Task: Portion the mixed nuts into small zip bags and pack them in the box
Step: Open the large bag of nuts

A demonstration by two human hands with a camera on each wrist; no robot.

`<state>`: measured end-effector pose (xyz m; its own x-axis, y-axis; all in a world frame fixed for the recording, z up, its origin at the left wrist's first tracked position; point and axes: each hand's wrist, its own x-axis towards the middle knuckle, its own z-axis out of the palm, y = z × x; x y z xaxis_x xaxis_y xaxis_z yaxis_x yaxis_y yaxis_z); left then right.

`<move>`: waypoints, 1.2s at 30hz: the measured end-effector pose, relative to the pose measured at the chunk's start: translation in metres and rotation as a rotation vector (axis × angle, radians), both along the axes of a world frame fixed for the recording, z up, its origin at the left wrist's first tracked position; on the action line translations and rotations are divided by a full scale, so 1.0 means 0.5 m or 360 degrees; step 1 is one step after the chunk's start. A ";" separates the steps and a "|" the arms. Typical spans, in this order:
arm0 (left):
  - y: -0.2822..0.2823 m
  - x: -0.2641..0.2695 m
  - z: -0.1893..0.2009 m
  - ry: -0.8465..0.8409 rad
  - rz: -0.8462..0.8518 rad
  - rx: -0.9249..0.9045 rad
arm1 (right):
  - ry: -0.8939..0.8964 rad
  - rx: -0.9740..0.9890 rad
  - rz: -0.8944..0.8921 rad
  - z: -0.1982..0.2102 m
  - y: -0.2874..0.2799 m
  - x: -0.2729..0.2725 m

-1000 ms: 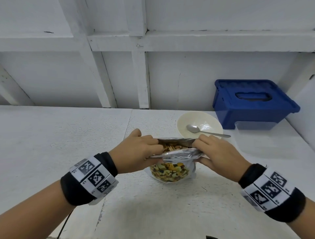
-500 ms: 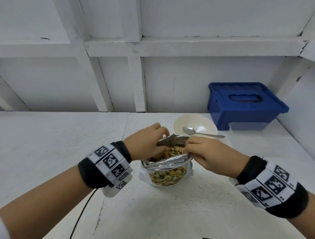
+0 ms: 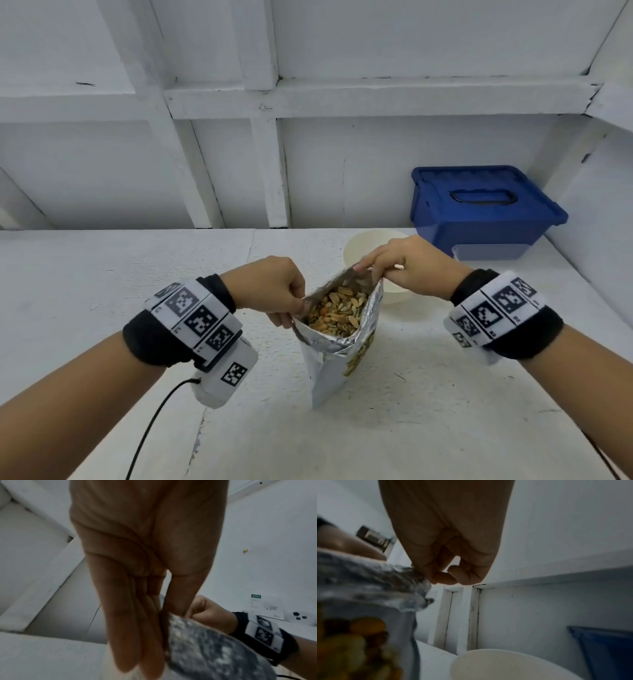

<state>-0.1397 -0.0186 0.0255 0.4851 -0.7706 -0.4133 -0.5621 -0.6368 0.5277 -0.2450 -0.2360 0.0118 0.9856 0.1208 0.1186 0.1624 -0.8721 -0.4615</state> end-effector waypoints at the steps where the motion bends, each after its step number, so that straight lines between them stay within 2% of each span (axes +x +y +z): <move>1: -0.005 0.001 0.004 -0.0018 -0.0019 0.0052 | 0.0024 0.0169 -0.0080 0.000 0.005 -0.002; 3: -0.022 0.004 0.011 -0.0203 -0.0102 0.0147 | -0.0081 0.0356 -0.0304 -0.001 0.022 -0.007; 5: -0.046 0.007 0.011 -0.0451 -0.0157 0.0135 | -0.0122 0.0309 -0.0572 -0.007 0.041 -0.014; 8: -0.091 -0.001 -0.008 -0.0663 -0.0245 0.0078 | 0.0334 0.0093 -0.0749 -0.019 0.060 -0.016; 10: -0.114 -0.010 -0.024 -0.0727 -0.0316 0.0088 | 0.0441 0.0042 -0.0749 -0.019 0.063 -0.010; 15: -0.097 0.015 -0.026 -0.0818 -0.0281 0.0014 | 0.0323 0.0017 -0.0614 0.002 0.038 -0.010; 19: -0.064 0.029 -0.032 -0.0663 -0.0283 0.0055 | 0.0338 0.0116 -0.0472 0.006 0.026 -0.014; 23: -0.059 0.041 -0.038 -0.0506 -0.0262 0.0082 | 0.0362 0.0065 -0.0352 0.005 0.023 0.000; 26: -0.059 0.041 -0.034 -0.0572 -0.0296 0.0166 | 0.0372 -0.0034 -0.0312 -0.001 0.026 0.005; 28: -0.051 0.036 -0.029 -0.0639 -0.0330 0.0188 | 0.0280 -0.0142 -0.0306 -0.003 0.027 -0.004; 30: -0.033 0.026 -0.017 -0.0792 -0.0339 -0.0007 | 0.0086 -0.0207 -0.0287 0.005 0.028 -0.023; 31: -0.025 0.016 -0.009 -0.0867 -0.0365 -0.0197 | 0.0024 -0.0198 -0.0213 0.014 0.031 -0.033; 33: -0.014 -0.010 0.010 -0.0806 -0.0569 -0.0442 | 0.0122 -0.0176 0.0039 0.033 0.042 -0.051; 34: -0.012 -0.022 0.013 -0.0691 -0.0715 -0.0401 | 0.0225 -0.0225 0.0152 0.036 0.048 -0.056; 36: -0.015 -0.043 0.006 -0.0520 -0.0907 -0.0123 | 0.0357 -0.0366 0.0260 0.030 0.060 -0.059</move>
<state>-0.1612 -0.0259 0.0284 0.0836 -0.9654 -0.2469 -0.9389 -0.1594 0.3050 -0.2743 -0.2061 0.0268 0.9496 0.2771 -0.1469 0.2250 -0.9283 -0.2961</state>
